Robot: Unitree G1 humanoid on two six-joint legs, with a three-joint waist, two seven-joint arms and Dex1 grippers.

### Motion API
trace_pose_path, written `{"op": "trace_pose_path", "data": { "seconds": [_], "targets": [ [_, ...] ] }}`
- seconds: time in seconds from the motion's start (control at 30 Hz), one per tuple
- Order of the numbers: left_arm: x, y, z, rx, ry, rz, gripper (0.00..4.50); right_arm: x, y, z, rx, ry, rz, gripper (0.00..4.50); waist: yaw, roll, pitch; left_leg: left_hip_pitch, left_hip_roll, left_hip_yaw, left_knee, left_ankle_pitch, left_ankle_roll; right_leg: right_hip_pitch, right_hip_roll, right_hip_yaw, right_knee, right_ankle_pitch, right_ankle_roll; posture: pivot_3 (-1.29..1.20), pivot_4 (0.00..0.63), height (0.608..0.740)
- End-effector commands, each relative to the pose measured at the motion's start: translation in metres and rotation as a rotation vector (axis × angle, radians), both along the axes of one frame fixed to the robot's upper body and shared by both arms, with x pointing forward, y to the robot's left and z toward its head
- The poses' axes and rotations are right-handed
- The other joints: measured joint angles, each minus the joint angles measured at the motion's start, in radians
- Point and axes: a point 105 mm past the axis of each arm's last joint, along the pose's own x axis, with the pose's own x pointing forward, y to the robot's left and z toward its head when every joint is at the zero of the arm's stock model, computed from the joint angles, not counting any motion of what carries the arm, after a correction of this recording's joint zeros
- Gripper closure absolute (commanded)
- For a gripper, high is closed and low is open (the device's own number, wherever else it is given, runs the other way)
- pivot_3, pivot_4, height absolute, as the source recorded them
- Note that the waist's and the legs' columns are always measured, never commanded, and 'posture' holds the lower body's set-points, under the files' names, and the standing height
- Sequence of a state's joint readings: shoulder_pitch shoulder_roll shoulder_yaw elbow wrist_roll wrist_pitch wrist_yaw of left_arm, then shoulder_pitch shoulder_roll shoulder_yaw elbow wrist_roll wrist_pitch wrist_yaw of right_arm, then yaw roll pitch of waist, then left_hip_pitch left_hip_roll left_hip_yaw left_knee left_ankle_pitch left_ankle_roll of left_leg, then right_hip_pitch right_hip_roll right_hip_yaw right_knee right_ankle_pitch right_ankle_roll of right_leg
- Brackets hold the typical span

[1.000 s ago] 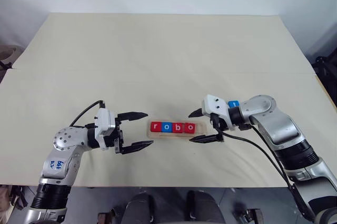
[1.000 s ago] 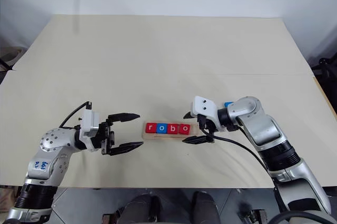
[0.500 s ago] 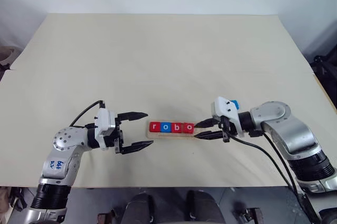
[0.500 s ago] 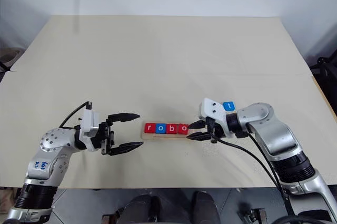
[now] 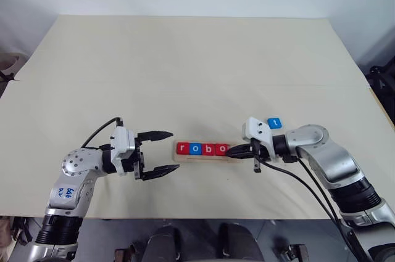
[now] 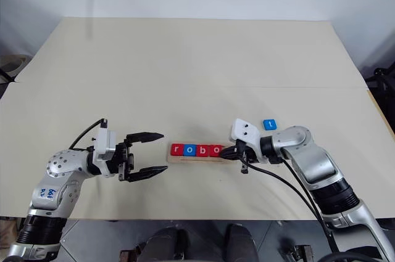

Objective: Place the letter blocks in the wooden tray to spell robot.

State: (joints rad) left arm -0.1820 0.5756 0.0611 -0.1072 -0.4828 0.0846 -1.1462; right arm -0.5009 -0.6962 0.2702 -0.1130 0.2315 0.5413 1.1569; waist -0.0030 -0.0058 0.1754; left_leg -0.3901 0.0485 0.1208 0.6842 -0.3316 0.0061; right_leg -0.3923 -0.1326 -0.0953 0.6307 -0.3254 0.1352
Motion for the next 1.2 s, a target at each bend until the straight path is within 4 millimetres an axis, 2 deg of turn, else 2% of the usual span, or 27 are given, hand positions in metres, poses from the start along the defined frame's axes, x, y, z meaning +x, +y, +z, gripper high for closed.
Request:
{"op": "trace_pose_path", "data": {
  "seconds": [0.03, 0.2, 0.4, 0.53, 0.63, 0.87, 0.93, 1.03, 1.2],
  "targets": [
    [-0.002, 0.002, 0.008, -0.004, -0.039, 0.006, 0.00, 0.001, 0.004, 0.006, 0.007, -0.029, 0.019, 4.48, 0.000, 0.000, 0.000, 0.000, 0.000, 0.000, 0.000, 0.000, 0.000, 0.000, 0.000, 0.000, 0.000, 0.000, 0.000, 0.00, 0.150, 0.740],
    [-0.003, 0.002, 0.008, -0.007, -0.038, 0.008, 0.00, -0.014, 0.002, 0.027, 0.091, -0.016, 0.087, 4.48, 0.001, 0.000, 0.000, 0.000, 0.000, 0.000, 0.000, 0.000, 0.000, 0.000, 0.000, 0.000, 0.000, 0.000, 0.000, 0.00, 0.150, 0.740],
    [-0.002, 0.003, 0.007, -0.004, -0.037, 0.009, 0.00, -0.010, -0.043, 0.041, 0.125, -0.083, -0.061, 4.48, 0.007, 0.000, 0.000, 0.000, -0.001, 0.000, 0.000, 0.000, 0.000, 0.001, -0.001, -0.001, -0.001, 0.000, 0.000, 0.00, 0.150, 0.740],
    [-0.001, 0.003, 0.006, -0.005, -0.036, 0.004, 0.00, -0.022, -0.077, 0.040, 0.164, -0.083, -0.170, 4.48, 0.006, 0.000, 0.000, 0.000, 0.000, 0.000, 0.000, 0.000, 0.000, 0.001, 0.000, -0.001, -0.002, 0.000, 0.000, 0.00, 0.150, 0.740],
    [0.001, 0.002, 0.005, -0.004, -0.034, -0.005, 0.00, -0.035, -0.109, 0.031, 0.144, -0.096, -0.288, 3.93, 0.010, 0.000, 0.000, 0.000, 0.000, 0.000, 0.000, 0.000, 0.000, 0.001, 0.000, -0.001, -0.001, 0.000, 0.000, 0.00, 0.150, 0.740],
    [0.009, 0.006, 0.005, -0.006, -0.023, -0.003, 0.00, -0.066, -0.165, 0.023, 0.167, -0.234, -0.578, 1.57, 0.023, 0.000, 0.000, 0.002, 0.000, 0.001, 0.000, 0.000, 0.000, 0.002, 0.001, 0.000, -0.002, 0.000, 0.000, 0.00, 0.150, 0.740],
    [0.011, 0.007, 0.004, -0.006, -0.013, 0.001, 0.00, -0.074, -0.178, 0.020, 0.170, -0.305, -0.653, 0.88, 0.026, 0.000, 0.000, 0.002, -0.001, 0.001, 0.000, 0.000, 0.000, 0.002, 0.001, 0.001, -0.002, 0.000, 0.000, 0.00, 0.150, 0.740],
    [0.014, 0.007, 0.004, -0.006, -0.008, 0.003, 0.00, -0.083, -0.184, 0.013, 0.176, -0.328, -0.701, 0.04, 0.025, 0.000, 0.000, 0.002, -0.001, 0.001, 0.000, 0.000, 0.000, 0.002, 0.001, 0.001, -0.002, 0.000, 0.000, 0.00, 0.150, 0.740],
    [0.017, 0.006, 0.007, -0.007, -0.012, -0.009, 0.00, -0.086, -0.192, 0.008, 0.194, -0.333, -0.768, 0.04, 0.024, 0.000, 0.000, 0.003, -0.001, 0.001, 0.000, 0.000, 0.000, 0.002, 0.001, 0.003, -0.002, 0.000, 0.000, 0.00, 0.150, 0.740]
  ]
}}
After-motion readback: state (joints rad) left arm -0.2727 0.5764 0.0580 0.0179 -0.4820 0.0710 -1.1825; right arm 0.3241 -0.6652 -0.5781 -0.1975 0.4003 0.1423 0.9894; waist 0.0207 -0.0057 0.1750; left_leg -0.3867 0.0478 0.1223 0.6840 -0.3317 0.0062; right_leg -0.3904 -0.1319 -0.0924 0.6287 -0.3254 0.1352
